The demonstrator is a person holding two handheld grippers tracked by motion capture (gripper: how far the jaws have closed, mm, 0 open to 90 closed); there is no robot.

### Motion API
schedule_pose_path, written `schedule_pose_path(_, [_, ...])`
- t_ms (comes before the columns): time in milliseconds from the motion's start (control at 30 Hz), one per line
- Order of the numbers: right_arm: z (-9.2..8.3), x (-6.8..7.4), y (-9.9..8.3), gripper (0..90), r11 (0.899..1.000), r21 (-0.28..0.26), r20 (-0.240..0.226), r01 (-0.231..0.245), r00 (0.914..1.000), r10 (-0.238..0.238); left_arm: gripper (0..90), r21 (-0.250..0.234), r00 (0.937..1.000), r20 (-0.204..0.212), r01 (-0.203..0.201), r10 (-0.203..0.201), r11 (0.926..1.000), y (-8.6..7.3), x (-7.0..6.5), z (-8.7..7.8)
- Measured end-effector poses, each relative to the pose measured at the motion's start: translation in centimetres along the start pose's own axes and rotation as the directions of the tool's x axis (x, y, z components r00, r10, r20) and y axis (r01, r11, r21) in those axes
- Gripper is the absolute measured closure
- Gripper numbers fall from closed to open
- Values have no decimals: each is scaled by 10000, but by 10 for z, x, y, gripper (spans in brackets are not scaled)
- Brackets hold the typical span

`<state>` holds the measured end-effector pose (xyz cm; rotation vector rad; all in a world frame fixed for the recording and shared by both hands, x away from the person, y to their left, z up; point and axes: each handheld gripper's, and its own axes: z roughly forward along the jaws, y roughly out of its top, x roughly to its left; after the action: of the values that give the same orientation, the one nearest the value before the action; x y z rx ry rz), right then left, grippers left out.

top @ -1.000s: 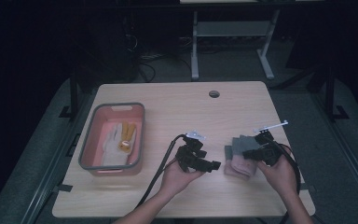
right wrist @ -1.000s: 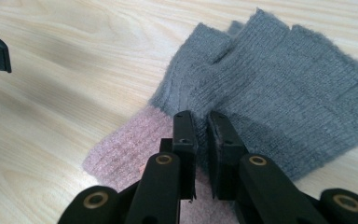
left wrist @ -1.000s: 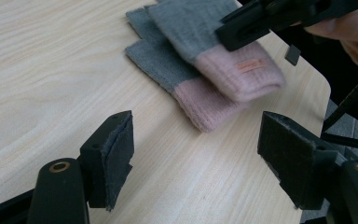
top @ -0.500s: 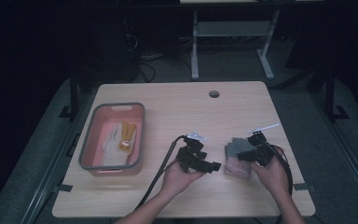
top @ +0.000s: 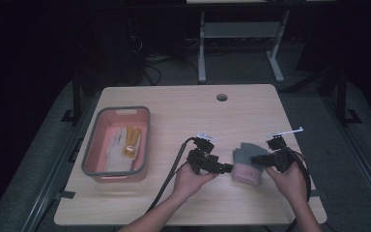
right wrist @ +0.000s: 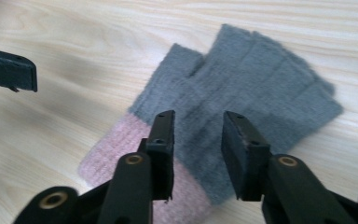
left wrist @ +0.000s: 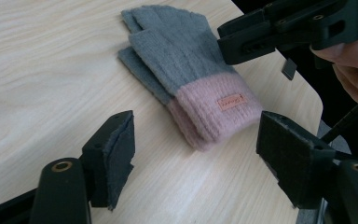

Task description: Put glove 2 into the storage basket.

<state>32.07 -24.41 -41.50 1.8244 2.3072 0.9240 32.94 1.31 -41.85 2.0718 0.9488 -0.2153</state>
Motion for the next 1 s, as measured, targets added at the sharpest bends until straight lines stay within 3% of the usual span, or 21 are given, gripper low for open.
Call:
schedule_pose_path(233, [-3,-11,-5,566,9993,-163,-138,-350,9993,348,314,131,9999,106,-24,22,9999,7,-5,14])
schedule_pose_path(600, [-2,-25,-12,534,9947,-389,-422,-947,9948,931,329,404,9983,305,483,-496,9980,10,-2,40])
schedule_pose_path(767, [4,-30,-16,522,9935,-325,-491,-1095,9930,1078,342,536,9971,252,698,-712,9961,8,-3,51])
schedule_pose_path(1000, [9,-35,-23,501,9900,-394,-617,-1352,9892,1327,366,793,9975,167,671,-687,9946,5,-5,62])
